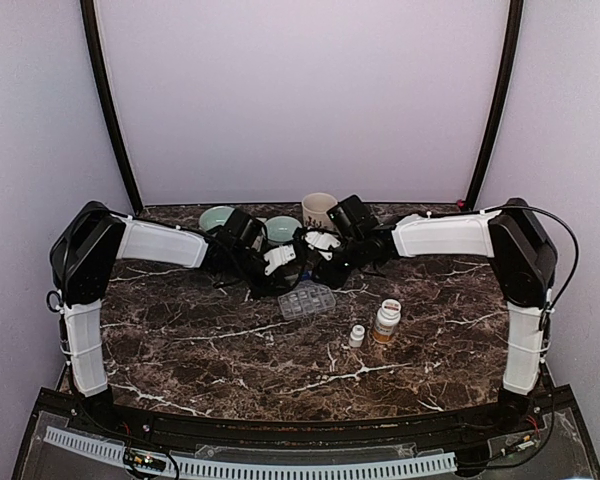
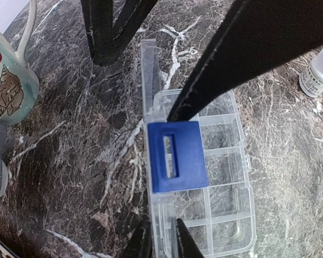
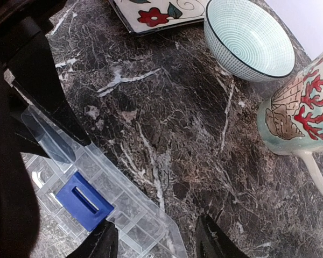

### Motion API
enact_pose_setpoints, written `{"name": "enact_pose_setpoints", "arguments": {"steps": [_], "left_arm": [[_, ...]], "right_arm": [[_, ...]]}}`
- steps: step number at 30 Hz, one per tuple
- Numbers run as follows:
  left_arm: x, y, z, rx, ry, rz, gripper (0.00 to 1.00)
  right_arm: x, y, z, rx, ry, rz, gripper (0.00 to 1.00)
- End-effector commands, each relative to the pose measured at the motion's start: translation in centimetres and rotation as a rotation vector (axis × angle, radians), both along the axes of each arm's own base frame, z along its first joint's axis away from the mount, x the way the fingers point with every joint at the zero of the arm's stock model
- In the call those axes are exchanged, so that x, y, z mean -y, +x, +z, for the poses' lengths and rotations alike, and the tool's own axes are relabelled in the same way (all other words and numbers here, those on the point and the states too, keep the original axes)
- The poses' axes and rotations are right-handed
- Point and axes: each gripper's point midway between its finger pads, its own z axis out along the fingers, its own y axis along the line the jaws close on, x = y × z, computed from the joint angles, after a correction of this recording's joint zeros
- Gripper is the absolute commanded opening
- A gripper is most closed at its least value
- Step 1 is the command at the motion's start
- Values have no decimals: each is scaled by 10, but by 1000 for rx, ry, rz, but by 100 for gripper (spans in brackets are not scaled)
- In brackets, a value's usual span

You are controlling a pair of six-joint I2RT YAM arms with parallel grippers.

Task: Sort the pills into containers
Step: Adjust the pill container at the center of the board.

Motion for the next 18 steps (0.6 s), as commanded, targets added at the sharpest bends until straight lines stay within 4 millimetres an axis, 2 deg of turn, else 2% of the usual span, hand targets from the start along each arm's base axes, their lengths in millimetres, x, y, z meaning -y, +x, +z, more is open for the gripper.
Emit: {"name": "enact_pose_setpoints", "arguments": {"steps": [1,7,11,14,18], "left_arm": [[14,6,27,60,-62,-44,15],[11,15,30,73,-60,19,16],[5,25,34,83,-46,99,18],[0,29,36,81,-37,144,23],[-4,32,43,80,-51,196,38]], "right_arm": [[-9,3,-6,-8,8,34,49],[-10,8,-11,-34,18,40,26],[-9,8,-14,-54,20,39,18],[-7,8,-15,-66,19,34,13],[-3,8,-15,-74,19,24,7]]}}
